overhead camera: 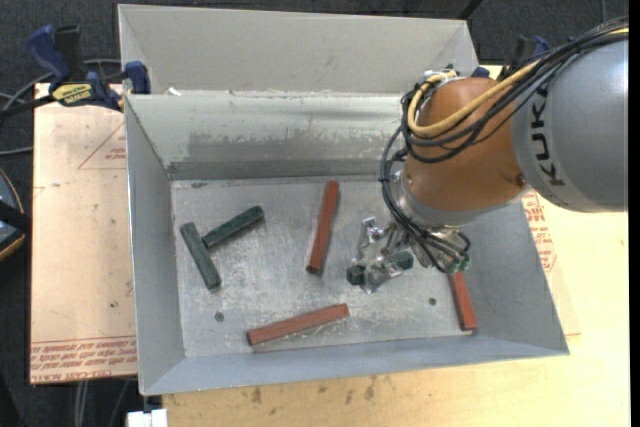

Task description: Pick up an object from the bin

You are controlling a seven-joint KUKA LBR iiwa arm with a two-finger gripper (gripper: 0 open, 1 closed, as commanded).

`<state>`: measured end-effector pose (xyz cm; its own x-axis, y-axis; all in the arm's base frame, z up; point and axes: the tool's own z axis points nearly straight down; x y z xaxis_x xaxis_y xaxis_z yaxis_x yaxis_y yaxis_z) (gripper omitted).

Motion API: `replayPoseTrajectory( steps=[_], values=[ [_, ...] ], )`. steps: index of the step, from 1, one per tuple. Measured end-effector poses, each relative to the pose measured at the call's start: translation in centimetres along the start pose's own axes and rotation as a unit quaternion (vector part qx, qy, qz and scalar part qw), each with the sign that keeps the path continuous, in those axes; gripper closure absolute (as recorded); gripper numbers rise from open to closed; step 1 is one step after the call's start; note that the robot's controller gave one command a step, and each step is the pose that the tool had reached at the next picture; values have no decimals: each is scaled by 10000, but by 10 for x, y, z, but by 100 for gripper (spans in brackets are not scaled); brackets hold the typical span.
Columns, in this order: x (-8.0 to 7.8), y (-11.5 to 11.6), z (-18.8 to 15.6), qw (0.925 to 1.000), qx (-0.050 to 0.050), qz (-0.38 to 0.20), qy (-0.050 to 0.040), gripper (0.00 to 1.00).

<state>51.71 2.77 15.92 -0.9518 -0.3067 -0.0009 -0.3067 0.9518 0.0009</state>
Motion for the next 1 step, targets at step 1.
replayPoseTrajectory(
  steps=[1],
  values=[
    [-1, 0, -11, 10000, 8, 1, -25, 100]
  ],
)
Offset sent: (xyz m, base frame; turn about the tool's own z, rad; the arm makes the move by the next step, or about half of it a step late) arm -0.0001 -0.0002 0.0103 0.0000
